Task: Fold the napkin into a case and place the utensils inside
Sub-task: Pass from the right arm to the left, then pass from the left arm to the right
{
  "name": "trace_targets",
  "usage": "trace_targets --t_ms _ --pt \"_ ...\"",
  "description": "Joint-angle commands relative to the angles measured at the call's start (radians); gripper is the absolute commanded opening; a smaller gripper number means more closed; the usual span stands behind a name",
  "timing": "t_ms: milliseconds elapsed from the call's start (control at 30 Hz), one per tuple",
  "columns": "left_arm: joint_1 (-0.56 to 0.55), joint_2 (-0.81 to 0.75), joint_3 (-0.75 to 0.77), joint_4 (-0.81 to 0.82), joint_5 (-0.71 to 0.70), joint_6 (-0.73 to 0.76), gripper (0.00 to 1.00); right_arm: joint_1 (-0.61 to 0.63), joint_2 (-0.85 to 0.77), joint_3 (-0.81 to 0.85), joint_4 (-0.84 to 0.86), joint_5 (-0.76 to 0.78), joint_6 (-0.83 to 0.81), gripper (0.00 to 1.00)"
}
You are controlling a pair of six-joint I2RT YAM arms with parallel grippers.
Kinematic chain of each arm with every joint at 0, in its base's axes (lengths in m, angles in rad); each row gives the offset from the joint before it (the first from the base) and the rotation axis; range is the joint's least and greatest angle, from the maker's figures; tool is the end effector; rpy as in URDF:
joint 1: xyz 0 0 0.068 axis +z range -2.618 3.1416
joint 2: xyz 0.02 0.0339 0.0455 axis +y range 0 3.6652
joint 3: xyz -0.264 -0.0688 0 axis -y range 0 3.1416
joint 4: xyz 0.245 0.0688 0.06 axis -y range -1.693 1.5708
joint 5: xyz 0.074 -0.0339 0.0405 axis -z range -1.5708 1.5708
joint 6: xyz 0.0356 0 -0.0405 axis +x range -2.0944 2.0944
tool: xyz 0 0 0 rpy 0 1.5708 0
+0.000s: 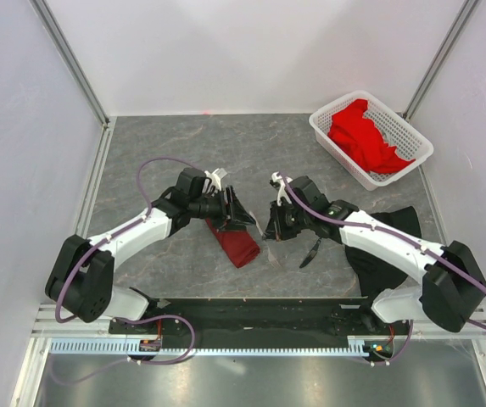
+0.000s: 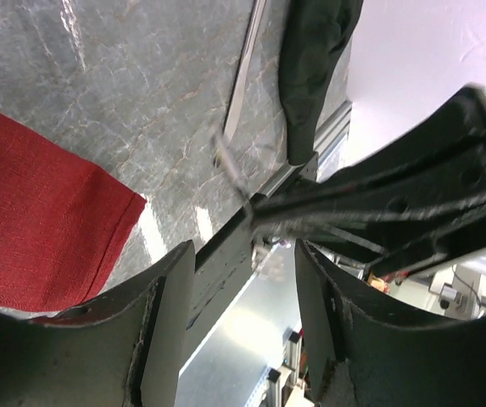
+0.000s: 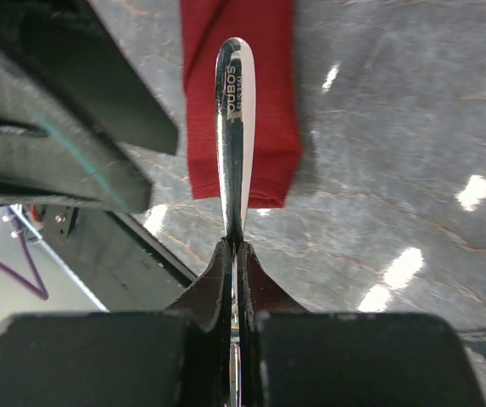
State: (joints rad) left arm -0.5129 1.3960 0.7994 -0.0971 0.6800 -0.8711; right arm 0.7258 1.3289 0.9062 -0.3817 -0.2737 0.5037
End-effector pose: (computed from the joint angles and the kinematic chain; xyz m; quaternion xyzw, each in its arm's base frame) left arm 0.2405 -0.1612 0.2204 -0.0127 0.8651 -0.4879 0.1156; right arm 0.2030 0.1930 0.2460 -0.1525 0.9075 0.3170 0.2296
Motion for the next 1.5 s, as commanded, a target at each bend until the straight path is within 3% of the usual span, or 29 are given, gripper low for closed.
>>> trace_targets --t_ms 0,200,300,433,500,600,1167,1467 --pt "-0.001 -0.002 0.015 0.050 -0.048 -0.049 0.58 0.029 0.019 0.042 0.087 -0.051 0.048 0.00" --pt "-0.001 0.041 0.018 0.051 -0.053 -0.043 0.54 0.053 0.029 0.051 0.118 -0.064 0.070 0.00" --pt "-0.001 0.046 0.033 0.039 -0.065 -0.020 0.47 0.058 0.035 0.060 0.121 -0.068 0.072 0.00" --pt "0.016 0.038 0.061 -0.004 -0.094 0.021 0.18 0.070 0.044 0.079 0.116 -0.068 0.076 0.00" --pt "0.027 0.029 0.054 0.003 -0.089 0.023 0.12 0.081 0.052 0.085 0.107 -0.062 0.075 0.00" --pt "0.053 0.002 0.029 0.019 -0.068 0.018 0.02 0.098 0.065 0.091 0.083 -0.029 0.068 0.16" --pt "0.106 -0.064 -0.019 0.034 -0.011 -0.005 0.02 0.152 0.105 0.131 0.054 0.051 0.038 0.42" --pt "0.108 -0.068 -0.026 0.040 0.004 -0.014 0.02 0.156 0.150 0.181 -0.016 0.077 -0.008 0.43"
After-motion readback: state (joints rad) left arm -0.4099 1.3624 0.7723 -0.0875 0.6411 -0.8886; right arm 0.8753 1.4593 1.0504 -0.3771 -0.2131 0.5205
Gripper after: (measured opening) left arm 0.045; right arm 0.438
